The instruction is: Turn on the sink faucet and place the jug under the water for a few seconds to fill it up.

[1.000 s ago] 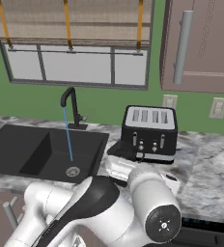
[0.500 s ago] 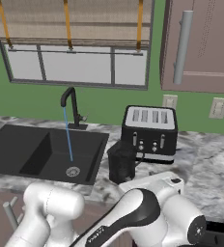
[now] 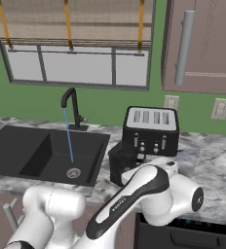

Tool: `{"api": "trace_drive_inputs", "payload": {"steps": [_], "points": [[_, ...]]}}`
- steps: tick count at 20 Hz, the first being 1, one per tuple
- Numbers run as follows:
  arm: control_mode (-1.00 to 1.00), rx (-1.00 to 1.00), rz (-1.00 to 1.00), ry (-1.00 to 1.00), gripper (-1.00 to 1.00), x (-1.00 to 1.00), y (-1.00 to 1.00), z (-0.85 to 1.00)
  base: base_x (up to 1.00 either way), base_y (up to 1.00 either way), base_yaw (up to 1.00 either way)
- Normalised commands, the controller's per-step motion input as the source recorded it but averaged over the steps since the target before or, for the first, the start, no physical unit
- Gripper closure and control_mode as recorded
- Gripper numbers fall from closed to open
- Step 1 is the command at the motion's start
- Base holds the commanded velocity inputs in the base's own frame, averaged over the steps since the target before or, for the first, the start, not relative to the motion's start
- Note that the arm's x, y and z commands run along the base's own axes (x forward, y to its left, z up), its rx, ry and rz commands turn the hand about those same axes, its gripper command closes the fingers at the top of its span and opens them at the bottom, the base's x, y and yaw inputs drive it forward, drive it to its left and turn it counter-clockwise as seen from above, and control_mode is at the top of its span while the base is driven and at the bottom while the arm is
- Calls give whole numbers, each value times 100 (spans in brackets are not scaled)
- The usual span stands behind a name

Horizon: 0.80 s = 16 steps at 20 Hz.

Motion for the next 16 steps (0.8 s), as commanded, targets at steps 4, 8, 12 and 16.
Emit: {"api": "trace_drive_inputs", "payload": {"steps": [4, 8, 12, 16], "points": [[-100, 0, 12, 4, -100, 52, 0, -14, 0, 0, 0], [-100, 0, 12, 0, -100, 34, 0, -20, 0, 0, 0], [-100, 0, 10, 0, -100, 21, 0, -24, 0, 0, 0], [-100, 0, 6, 0, -100, 14, 0, -22, 0, 0, 0]]}}
